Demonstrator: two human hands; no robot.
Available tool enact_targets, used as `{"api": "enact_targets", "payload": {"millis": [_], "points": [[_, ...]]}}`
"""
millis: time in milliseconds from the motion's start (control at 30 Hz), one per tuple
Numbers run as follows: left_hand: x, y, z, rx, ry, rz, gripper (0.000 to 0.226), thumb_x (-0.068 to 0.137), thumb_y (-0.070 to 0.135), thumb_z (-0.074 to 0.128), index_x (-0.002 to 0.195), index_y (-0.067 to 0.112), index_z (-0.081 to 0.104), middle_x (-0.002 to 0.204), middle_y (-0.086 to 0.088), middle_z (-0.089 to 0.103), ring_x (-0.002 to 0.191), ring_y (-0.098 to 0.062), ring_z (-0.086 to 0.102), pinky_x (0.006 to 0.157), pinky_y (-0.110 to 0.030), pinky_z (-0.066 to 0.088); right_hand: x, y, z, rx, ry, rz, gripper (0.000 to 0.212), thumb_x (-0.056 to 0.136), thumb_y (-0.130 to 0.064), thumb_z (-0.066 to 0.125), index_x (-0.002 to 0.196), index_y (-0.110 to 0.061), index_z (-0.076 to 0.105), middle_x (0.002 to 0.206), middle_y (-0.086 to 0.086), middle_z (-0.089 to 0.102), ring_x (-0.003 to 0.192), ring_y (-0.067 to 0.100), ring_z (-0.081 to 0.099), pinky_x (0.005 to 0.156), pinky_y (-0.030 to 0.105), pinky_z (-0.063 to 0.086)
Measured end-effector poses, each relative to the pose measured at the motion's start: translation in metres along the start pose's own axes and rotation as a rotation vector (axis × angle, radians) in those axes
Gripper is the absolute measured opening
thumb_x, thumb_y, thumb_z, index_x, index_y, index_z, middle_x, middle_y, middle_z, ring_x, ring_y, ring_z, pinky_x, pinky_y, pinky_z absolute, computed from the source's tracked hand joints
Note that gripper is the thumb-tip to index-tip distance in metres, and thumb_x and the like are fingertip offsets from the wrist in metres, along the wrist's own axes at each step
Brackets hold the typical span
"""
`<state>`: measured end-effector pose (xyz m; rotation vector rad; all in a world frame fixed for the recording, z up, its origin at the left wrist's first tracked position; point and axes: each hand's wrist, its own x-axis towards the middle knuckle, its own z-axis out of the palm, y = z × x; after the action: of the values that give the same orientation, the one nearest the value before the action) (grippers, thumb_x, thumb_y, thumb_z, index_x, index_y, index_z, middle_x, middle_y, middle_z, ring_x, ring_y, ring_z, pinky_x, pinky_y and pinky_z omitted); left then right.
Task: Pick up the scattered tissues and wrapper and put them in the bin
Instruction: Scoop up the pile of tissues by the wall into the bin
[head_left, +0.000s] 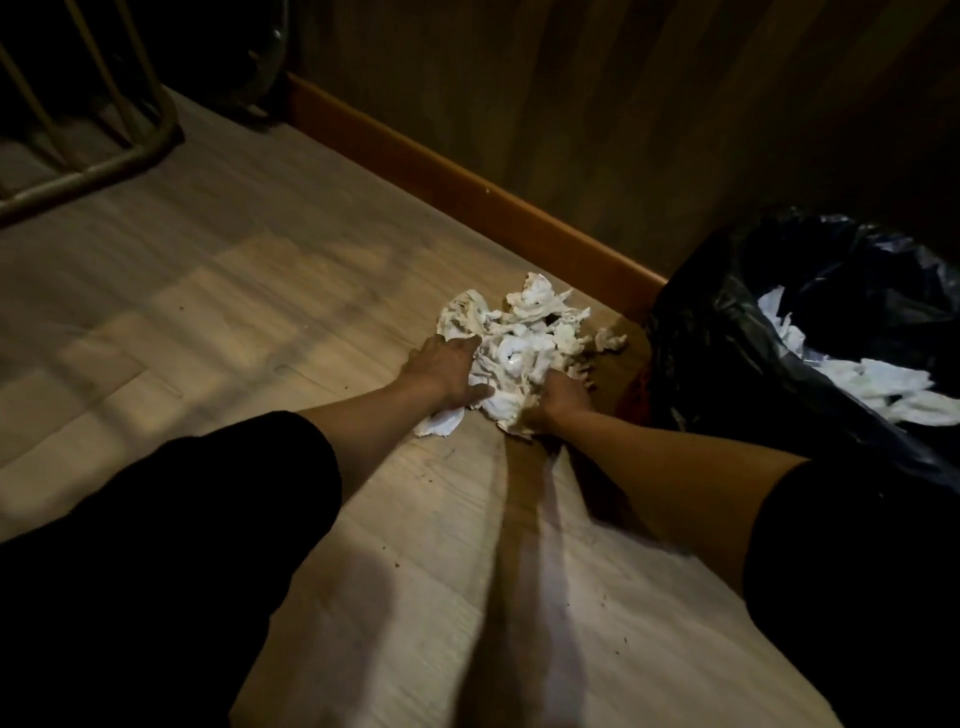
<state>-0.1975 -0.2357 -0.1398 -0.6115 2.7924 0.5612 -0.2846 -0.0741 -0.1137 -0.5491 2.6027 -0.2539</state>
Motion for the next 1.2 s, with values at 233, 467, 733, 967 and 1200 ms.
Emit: {"api": "enact_targets", "payload": {"millis": [233,467,733,967,1200], "points": [[-0.03,-0.016,0.013,0.024,0.217,0.049,0.069,0.083,0.048,0.066,0.138,0.015,0.042,0.133,-0.015,0.052,0.122,-0.037,0.045,0.092,-0.042,0.045,-0.014,0.015,0.022,-0.078,0.155,-0.08,0.043,0.087,-0.027,0.069,0.127,-0.016,0.057,0.135,0.018,0.046,0.113,0.039,0.057,0.087,0.034,0.049],[-0.06,-0.026,0.008,-0.145,0.116,-0.057,0.036,0.079,0.019,0.067,0.115,0.016,0.059,0.114,-0.017,0.065,0.102,-0.035,0.063,0.076,-0.029,0.047,-0.045,0.026,0.031,-0.042,0.084,-0.163,0.012,0.082,-0.018,0.067,0.089,-0.01,0.062,0.105,0.017,0.061,0.099,0.034,0.063,0.069,0.029,0.046],[-0.084,-0.014,-0.043,-0.103,0.15,-0.099,0.038,0.079,0.015,0.069,0.115,0.009,0.063,0.117,-0.016,0.063,0.105,-0.032,0.061,0.074,-0.026,0.04,-0.073,0.013,-0.029,-0.081,-0.01,-0.332,0.017,0.076,-0.019,0.077,0.082,-0.015,0.062,0.087,0.008,0.064,0.084,0.023,0.063,0.062,0.024,0.042],[-0.104,0.027,-0.111,-0.287,0.444,-0.158,0.039,0.086,0.023,0.068,0.12,0.006,0.059,0.119,-0.018,0.063,0.109,-0.036,0.059,0.078,-0.032,0.044,-0.107,-0.025,-0.144,-0.379,0.104,-0.579,0.029,0.076,-0.033,0.076,0.089,-0.007,0.069,0.089,0.009,0.067,0.084,0.025,0.064,0.068,0.033,0.048],[-0.124,0.089,-0.169,-0.544,0.676,-0.025,0.029,0.084,0.029,0.069,0.108,0.013,0.064,0.106,-0.009,0.068,0.1,-0.028,0.062,0.073,-0.029,0.041,-0.157,-0.025,-0.264,-0.462,0.196,-0.574,0.026,0.079,-0.028,0.078,0.093,-0.008,0.07,0.085,0.005,0.066,0.079,0.022,0.063,0.063,0.032,0.05]]}}
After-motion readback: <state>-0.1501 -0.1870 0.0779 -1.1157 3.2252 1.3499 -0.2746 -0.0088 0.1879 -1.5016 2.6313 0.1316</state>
